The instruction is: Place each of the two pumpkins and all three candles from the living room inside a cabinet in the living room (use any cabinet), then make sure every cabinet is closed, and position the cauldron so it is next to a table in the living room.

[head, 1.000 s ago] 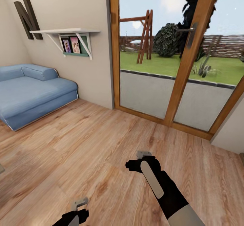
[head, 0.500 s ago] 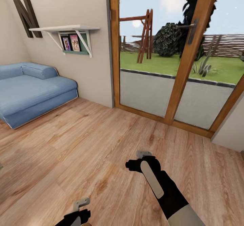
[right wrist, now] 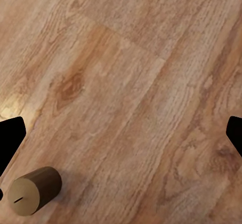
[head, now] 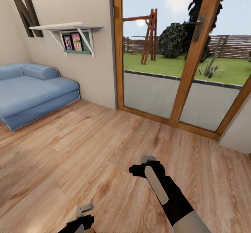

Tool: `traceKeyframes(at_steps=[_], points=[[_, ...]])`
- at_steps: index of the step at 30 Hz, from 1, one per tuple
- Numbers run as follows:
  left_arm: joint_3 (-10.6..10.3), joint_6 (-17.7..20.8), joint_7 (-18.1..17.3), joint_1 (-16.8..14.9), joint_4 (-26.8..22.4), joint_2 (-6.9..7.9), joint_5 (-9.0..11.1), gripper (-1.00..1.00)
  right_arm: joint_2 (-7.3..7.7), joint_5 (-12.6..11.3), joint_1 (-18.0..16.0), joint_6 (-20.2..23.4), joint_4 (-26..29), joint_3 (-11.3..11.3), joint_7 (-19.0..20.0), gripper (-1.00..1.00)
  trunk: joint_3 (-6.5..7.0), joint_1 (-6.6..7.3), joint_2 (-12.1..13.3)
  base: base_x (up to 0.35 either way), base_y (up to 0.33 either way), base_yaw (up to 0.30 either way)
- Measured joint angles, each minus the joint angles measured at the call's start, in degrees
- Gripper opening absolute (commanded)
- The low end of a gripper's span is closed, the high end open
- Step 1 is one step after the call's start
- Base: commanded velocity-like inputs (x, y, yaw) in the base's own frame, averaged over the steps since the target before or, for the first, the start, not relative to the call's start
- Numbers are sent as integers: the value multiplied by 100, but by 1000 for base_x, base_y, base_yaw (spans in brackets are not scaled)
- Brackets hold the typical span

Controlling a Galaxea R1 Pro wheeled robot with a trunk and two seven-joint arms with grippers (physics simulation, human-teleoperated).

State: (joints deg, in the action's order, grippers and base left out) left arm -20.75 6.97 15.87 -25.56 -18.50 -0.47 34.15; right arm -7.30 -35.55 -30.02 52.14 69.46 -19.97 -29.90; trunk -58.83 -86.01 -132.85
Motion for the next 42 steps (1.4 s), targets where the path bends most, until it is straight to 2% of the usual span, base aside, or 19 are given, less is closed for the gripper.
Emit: traceKeyframes(at_steps=[13, 21, 23, 26, 42], points=[[-3, -8, -4, 0, 0, -46, -8, 100, 1, -6, 0, -3, 61, -4, 39, 100, -233, -286, -521, 0, 0, 0], [-3, -9, -2, 0, 0, -47, -9, 100, 32, -27, 0, 38, 1209, -22, 150, 100, -377, -461, -842, 0, 0, 0], [-3, -9, -3, 0, -1, -48, -9, 100, 52, -35, 12, 49, 1590, -33, 303, 100, -413, -505, -923, 0, 0, 0], [-3, -9, -6, 0, 0, -46, -9, 100, 60, -37, 16, 54, 1740, -37, 508, 100, -468, -568, -1036, 0, 0, 0], [-3, -10, 1, 0, -2, -46, -8, 100, 57, -34, 17, 39, 1742, -45, 607, 100, -822, -610, -1058, 0, 0, 0]])
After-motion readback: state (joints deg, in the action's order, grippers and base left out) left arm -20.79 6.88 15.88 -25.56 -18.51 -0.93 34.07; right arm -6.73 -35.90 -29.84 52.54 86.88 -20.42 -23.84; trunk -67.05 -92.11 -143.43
